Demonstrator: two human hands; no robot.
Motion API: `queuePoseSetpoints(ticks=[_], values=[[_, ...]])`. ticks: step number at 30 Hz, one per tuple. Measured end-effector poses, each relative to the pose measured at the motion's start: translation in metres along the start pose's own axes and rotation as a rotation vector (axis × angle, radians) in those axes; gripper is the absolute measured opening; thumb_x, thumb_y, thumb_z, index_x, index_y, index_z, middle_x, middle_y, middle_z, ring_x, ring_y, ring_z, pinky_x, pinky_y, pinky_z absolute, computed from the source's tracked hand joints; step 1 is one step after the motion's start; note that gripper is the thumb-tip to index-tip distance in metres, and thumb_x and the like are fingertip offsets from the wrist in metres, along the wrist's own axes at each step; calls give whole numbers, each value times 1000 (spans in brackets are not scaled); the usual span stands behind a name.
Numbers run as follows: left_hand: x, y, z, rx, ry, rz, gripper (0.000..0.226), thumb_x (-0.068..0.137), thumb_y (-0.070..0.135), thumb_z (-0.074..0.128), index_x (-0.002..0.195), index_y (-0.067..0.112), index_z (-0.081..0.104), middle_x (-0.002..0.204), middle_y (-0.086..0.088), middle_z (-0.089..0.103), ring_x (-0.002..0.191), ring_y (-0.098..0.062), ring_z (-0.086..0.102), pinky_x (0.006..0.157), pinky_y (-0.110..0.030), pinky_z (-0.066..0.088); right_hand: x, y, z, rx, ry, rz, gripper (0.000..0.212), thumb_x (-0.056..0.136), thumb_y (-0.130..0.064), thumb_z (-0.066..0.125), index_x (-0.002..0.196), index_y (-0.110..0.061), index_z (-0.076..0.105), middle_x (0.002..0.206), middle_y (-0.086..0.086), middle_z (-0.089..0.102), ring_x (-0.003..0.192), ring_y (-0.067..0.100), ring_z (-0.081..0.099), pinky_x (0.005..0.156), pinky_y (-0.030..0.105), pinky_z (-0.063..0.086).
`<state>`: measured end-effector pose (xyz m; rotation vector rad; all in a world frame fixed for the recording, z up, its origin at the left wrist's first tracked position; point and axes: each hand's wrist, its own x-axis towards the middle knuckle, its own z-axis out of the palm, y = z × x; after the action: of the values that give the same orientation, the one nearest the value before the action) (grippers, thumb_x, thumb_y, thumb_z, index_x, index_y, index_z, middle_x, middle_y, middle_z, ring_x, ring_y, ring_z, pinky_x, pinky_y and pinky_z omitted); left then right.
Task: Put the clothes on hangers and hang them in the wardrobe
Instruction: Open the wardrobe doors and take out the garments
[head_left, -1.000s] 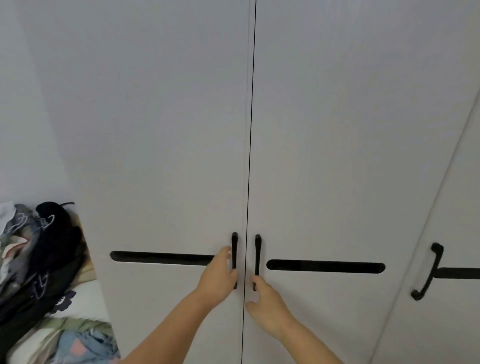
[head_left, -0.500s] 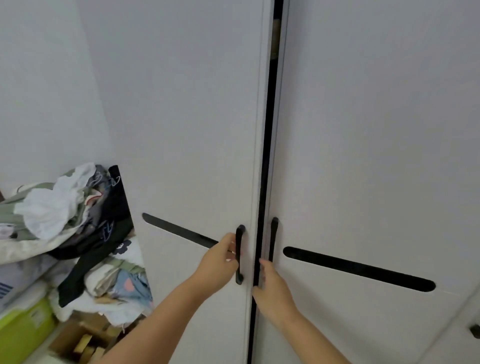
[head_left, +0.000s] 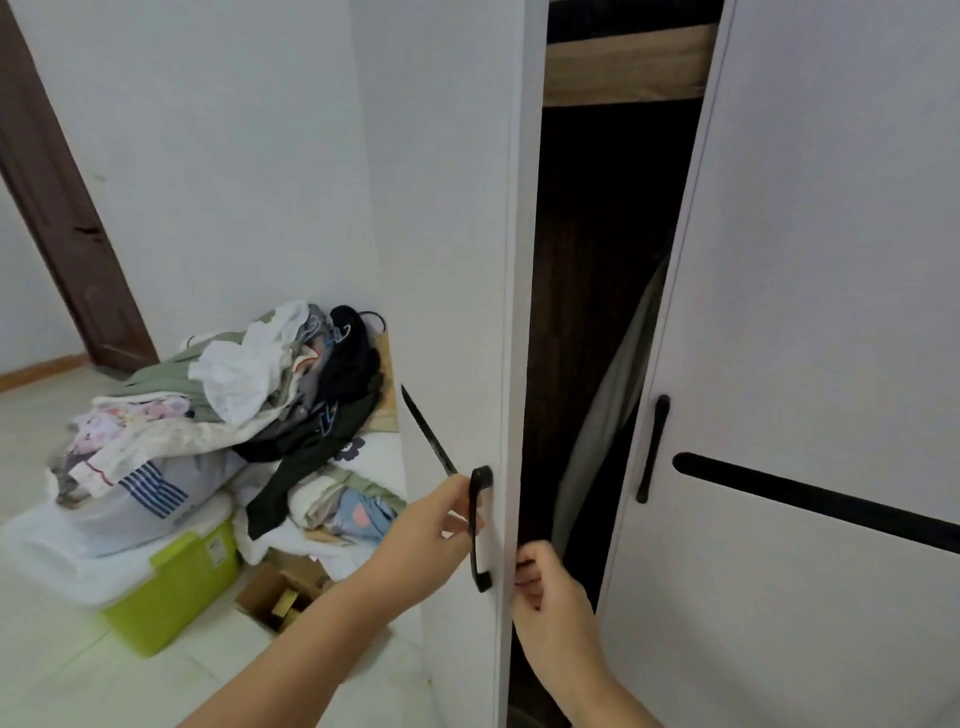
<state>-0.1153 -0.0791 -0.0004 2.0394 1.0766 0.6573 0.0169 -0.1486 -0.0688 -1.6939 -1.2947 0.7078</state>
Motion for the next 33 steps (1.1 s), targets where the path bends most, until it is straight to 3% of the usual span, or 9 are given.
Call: queuePoseSetpoints(ticks=[4, 6, 9, 12, 15, 21, 24, 29, 33], values=[[-28, -24, -34, 28, 22, -28, 25, 80, 5, 44, 97, 21, 52, 98, 6, 62, 94, -8, 63, 90, -35, 50, -15, -13, 48, -40, -20, -6, 20, 88, -15, 61, 96, -32, 54, 92, -14, 63, 87, 4, 61, 82, 23, 53], [-40, -37, -51, 22, 29, -46, 29, 79, 5, 46, 102, 20, 53, 98, 7, 61, 93, -8, 63, 90, -38, 50, -20, -19, 73, -56, -35, -5, 23, 87, -15, 62, 100, -33, 54, 97, -15, 63, 91, 3, 60, 86, 26, 53], [-58, -56, -78, 19, 55, -65, 32, 79, 6, 51, 107, 22, 52, 98, 11, 60, 97, -6, 61, 87, -31, 52, -27, -34, 108, -71, -91, 6, 29, 88, -16, 60, 109, -35, 53, 106, -15, 61, 101, 4, 58, 94, 28, 50], [-74, -74, -103, -5, 72, -61, 39, 71, 24, 53, 106, 41, 49, 106, 17, 61, 103, -2, 59, 85, -27, 53, -31, -53, 139, -98, -147, 23, 37, 90, -19, 57, 121, -36, 48, 118, -12, 58, 110, 8, 55, 100, 32, 46], [-83, -89, -126, -24, 117, -69, 45, 76, 23, 60, 110, 48, 45, 109, 19, 59, 102, 1, 58, 85, -26, 52, -32, -74, 163, -91, -209, 21, 41, 93, -16, 52, 130, -32, 42, 127, -13, 50, 120, 8, 48, 106, 26, 40], [-86, -117, -161, -40, 192, -86, 43, 86, 25, 64, 119, 42, 42, 113, 19, 57, 99, 1, 56, 84, -16, 48, -31, -106, 209, -27, -261, -39, 45, 94, -11, 51, 130, -32, 36, 116, -24, 40, 117, 1, 43, 103, 19, 35], [-84, -129, -176, -35, 214, -101, 45, 88, 24, 61, 127, 37, 44, 115, 13, 59, 101, -5, 59, 89, -26, 51, -27, -116, 231, -13, -262, -66, 47, 93, -9, 53, 124, -37, 32, 103, -32, 33, 103, -2, 39, 95, 12, 35], [-79, -150, -199, -35, 209, -108, 48, 90, 20, 57, 134, 31, 42, 121, 10, 60, 103, -9, 61, 88, -25, 52, -18, -127, 258, -44, -284, -90, 56, 92, -9, 53, 137, -31, 29, 134, -17, 33, 120, 3, 41, 101, 16, 36], [-76, -159, -212, -62, 209, -108, 48, 92, 16, 53, 136, 31, 41, 121, 13, 60, 104, -8, 61, 83, -16, 48, -10, -132, 273, -53, -304, -110, 58, 90, -5, 52, 139, -27, 28, 144, -13, 29, 130, 12, 40, 104, 22, 38]])
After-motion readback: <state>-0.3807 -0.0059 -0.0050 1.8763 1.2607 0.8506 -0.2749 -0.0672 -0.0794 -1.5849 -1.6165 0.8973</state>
